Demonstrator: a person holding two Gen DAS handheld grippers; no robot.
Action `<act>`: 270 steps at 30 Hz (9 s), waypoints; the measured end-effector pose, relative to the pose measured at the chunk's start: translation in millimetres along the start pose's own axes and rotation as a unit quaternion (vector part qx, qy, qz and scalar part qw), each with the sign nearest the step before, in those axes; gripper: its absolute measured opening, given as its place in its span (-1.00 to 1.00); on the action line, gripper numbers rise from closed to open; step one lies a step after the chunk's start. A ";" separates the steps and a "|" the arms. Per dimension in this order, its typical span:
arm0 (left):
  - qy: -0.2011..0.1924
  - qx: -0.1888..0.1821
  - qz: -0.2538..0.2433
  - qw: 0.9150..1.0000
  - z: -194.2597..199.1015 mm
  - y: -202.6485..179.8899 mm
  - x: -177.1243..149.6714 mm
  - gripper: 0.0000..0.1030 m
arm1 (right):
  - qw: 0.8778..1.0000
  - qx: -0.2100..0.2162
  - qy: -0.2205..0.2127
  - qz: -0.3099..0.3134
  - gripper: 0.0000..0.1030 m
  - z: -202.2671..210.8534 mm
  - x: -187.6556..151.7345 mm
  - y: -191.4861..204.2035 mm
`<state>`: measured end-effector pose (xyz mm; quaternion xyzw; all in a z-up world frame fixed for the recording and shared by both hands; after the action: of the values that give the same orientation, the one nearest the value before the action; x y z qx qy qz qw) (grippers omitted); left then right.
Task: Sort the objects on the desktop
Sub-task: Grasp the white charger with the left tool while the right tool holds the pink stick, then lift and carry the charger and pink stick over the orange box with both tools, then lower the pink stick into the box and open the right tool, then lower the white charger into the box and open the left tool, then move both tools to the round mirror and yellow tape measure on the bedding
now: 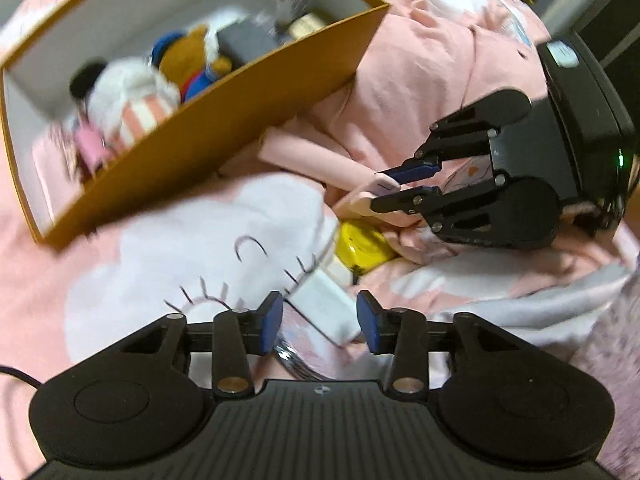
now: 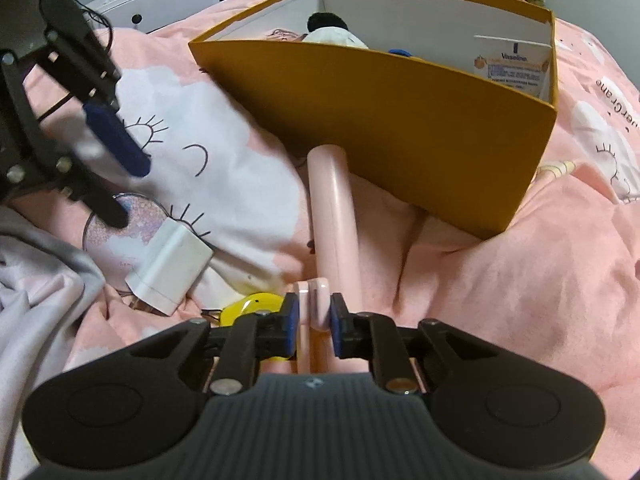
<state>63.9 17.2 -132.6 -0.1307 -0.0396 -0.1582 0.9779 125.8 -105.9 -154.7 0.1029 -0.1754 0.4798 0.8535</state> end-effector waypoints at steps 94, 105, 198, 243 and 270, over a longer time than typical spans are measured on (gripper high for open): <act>-0.250 0.043 0.265 0.930 130.7 134.5 60.1 -0.21 | 0.891 -0.118 -0.038 0.438 -0.76 52.2 223.8 -36.9; -0.243 0.039 0.279 0.928 120.8 160.7 66.9 -0.21 | 0.895 -0.034 0.037 0.443 -0.76 -33.6 257.4 -35.3; -0.010 0.175 0.098 0.980 9.8 200.2 178.3 -0.21 | 0.974 -0.057 -0.067 0.210 -0.33 9.7 216.2 -87.0; -0.031 0.021 0.037 0.999 63.5 13.5 50.8 -0.21 | 0.987 0.072 -0.137 -0.051 -0.29 92.0 88.2 -37.7; 0.063 0.014 0.232 0.971 -34.3 37.7 -30.2 -0.08 | 0.997 0.021 0.008 -0.069 0.06 -5.7 -12.4 19.2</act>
<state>48.6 51.6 -178.4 -0.1121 0.0509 0.0652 0.9902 104.7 -103.7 -164.7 0.1290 -0.1507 0.4241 0.8836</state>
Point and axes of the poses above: each gripper's, at about its wrist camera, not at the fingertips, and z roughly against the way its jaws point, y to its left, x to its top, the point moved 9 cm from there along -z, roughly the way its jaws point, and after that the axes turned 9 degrees about y, right-handed, at the moved point
